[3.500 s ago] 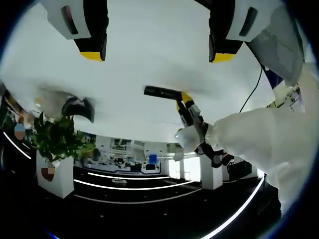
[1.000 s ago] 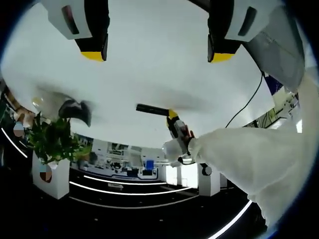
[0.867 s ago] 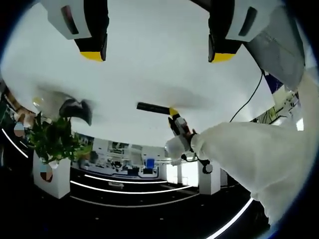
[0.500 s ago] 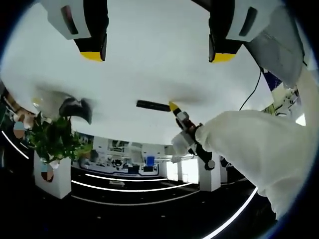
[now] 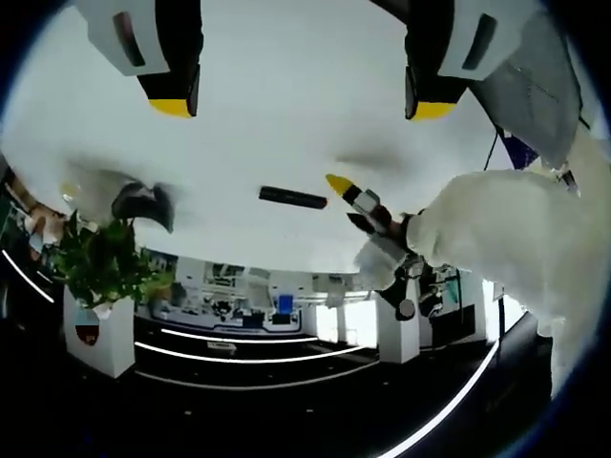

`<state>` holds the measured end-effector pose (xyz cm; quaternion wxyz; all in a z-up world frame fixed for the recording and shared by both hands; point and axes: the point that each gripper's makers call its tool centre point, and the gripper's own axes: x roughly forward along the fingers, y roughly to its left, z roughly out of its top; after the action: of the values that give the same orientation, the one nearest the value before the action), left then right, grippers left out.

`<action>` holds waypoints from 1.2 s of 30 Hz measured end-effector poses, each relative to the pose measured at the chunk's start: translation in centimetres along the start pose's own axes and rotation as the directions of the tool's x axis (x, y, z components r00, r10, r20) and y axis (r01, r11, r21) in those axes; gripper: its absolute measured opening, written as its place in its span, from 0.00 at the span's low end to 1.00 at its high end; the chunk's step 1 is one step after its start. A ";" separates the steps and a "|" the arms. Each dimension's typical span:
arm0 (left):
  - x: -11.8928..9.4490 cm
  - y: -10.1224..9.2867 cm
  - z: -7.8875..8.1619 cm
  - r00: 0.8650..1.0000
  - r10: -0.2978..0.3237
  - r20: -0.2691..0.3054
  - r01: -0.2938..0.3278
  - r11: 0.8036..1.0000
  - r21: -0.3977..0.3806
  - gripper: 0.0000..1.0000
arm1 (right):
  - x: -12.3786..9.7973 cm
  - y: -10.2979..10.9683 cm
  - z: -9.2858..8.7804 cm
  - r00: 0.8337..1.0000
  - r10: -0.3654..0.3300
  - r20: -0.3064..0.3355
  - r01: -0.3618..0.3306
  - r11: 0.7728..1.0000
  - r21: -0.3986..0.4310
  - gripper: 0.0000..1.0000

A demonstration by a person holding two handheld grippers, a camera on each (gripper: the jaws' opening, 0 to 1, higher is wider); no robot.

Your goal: Press the specified remote control buttons in sequence, fully releasing each button before pressing the next.

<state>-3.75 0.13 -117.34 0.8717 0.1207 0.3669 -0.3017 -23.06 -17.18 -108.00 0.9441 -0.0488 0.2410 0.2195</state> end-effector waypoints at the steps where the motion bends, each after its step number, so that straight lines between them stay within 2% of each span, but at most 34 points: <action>1: -0.6 0.1 -0.1 0.999 0.013 0.031 -0.013 1.000 -0.012 1.00 | -0.1 -0.1 0.1 1.000 -0.003 0.007 0.003 1.000 0.002 0.91; 5: -2.6 0.3 -0.8 0.994 0.043 0.104 -0.034 0.995 -0.090 1.00 | -0.3 -0.4 0.5 0.999 -0.015 0.031 0.015 1.000 0.016 0.94; 10: -6.9 -0.6 -1.2 0.978 0.103 0.183 -0.086 0.992 -0.095 1.00 | -0.4 -0.6 0.6 0.999 -0.026 0.037 0.025 0.999 0.035 0.97; 13: -8.7 -1.0 -1.7 0.972 0.117 0.206 -0.096 0.989 -0.110 1.00 | -0.5 -0.7 1.0 0.998 -0.037 0.055 0.035 0.999 0.023 0.99; 15: -10.0 -1.3 -1.7 0.964 0.133 0.231 -0.108 0.987 -0.117 1.00 | -0.6 -0.8 1.1 0.997 -0.047 0.062 0.046 0.999 0.019 0.99; 16: -11.0 -1.5 -1.5 0.955 0.147 0.258 -0.118 0.985 -0.123 1.00 | -0.6 -0.9 1.1 0.997 -0.049 0.063 0.048 0.999 0.020 0.99; 19: -13.0 -1.8 -2.0 0.945 0.172 0.279 -0.133 0.979 -0.153 1.00 | -0.5 -0.9 0.9 0.998 -0.045 0.052 0.043 0.999 0.032 0.99; 22: -14.4 -2.1 -2.8 0.940 0.202 0.276 -0.160 0.973 -0.166 1.00 | -0.6 -0.9 1.0 0.997 -0.046 0.057 0.045 0.999 0.030 0.99; 25: -16.1 -1.9 -3.1 0.922 0.237 0.307 -0.189 0.966 -0.179 1.00 | -0.5 -0.9 0.8 0.998 -0.048 0.047 0.047 0.999 0.026 0.99; 26: -17.0 -1.9 -2.8 0.904 0.256 0.343 -0.191 0.958 -0.213 1.00 | -0.5 -0.9 0.8 0.998 -0.048 0.045 0.046 0.999 0.027 0.99; 29: -19.0 -2.2 -2.6 0.873 0.278 0.402 -0.189 0.951 -0.246 1.00 | -0.5 -1.0 0.8 0.998 -0.049 0.046 0.047 0.998 0.029 0.99; 30: -19.4 -2.3 -2.7 0.869 0.281 0.407 -0.193 0.950 -0.244 1.00 | -0.6 -1.0 0.8 0.998 -0.049 0.046 0.048 0.998 0.030 0.99; 33: -20.4 -2.6 -3.3 0.871 0.290 0.397 -0.205 0.948 -0.241 1.00 | -0.5 -1.0 0.6 0.998 -0.050 0.038 0.049 0.998 0.034 0.99; 36: -21.9 -3.4 -3.7 0.862 0.286 0.419 -0.186 0.947 -0.263 1.00 | -0.5 -0.9 0.6 0.998 -0.047 0.033 0.046 0.998 0.032 0.99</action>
<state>-20.00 8.62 -104.27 0.9711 -0.0027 0.1668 -0.1705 -22.78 -18.10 -107.30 0.9536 -0.0360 0.2270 0.1943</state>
